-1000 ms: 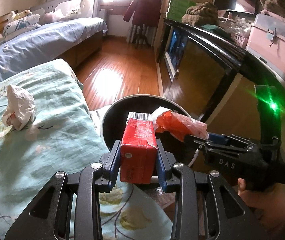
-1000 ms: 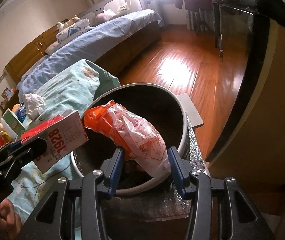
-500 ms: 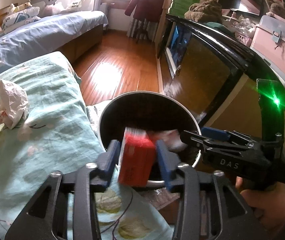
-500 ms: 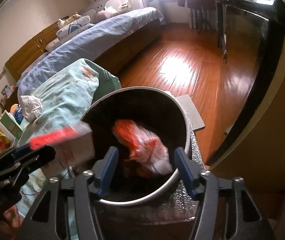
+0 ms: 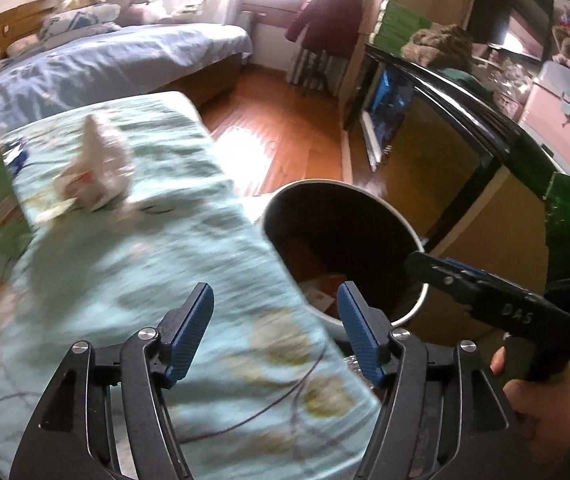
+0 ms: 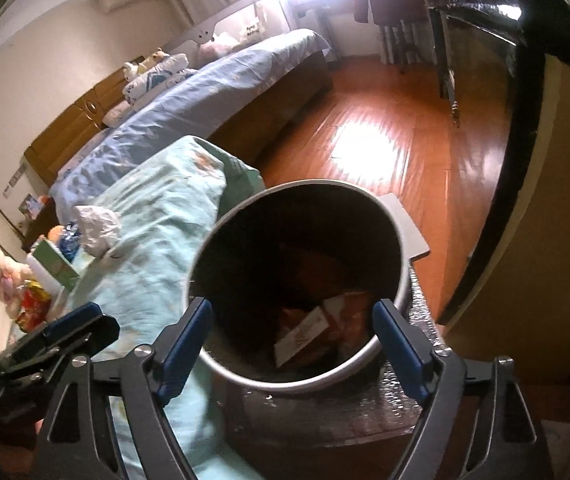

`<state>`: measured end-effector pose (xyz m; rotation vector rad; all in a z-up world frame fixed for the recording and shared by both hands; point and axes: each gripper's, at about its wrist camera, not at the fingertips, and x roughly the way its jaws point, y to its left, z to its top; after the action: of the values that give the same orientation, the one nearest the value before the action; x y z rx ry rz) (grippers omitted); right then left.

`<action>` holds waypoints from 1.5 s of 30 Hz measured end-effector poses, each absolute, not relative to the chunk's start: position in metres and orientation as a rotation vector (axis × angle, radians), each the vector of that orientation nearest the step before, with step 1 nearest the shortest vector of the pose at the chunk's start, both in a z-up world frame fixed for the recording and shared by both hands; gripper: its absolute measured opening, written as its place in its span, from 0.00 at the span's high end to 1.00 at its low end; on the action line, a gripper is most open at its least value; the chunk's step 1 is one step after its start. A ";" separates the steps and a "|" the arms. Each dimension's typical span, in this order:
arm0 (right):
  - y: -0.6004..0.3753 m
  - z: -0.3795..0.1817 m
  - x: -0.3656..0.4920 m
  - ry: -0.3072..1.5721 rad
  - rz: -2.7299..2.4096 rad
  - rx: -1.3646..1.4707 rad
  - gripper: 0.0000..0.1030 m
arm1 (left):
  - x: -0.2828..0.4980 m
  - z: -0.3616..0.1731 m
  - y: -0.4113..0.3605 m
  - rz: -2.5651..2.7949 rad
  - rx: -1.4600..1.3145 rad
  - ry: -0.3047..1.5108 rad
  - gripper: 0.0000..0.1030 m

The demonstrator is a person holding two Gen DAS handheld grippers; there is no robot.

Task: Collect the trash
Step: 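Grasp the green juice carton with the left tool while the right tool grasps the crumpled tissue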

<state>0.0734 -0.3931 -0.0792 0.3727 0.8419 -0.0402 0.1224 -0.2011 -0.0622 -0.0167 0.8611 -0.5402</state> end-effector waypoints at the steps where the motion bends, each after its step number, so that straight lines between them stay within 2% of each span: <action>1: -0.390 -0.078 0.073 0.838 -0.034 0.374 0.16 | 0.121 -0.062 -0.195 -0.531 -0.026 0.861 0.35; 27: -0.278 -0.078 0.097 0.864 0.179 0.320 0.16 | 0.115 -0.071 -0.062 -0.271 -0.148 0.844 0.33; 45: -0.245 -0.087 0.142 0.887 0.254 0.317 0.16 | 0.149 -0.078 -0.032 -0.222 -0.163 0.862 0.32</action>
<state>0.1423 -0.2455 -0.0868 0.3168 0.8868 0.2535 0.1489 -0.0318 -0.0783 -0.1634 0.8617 -0.2225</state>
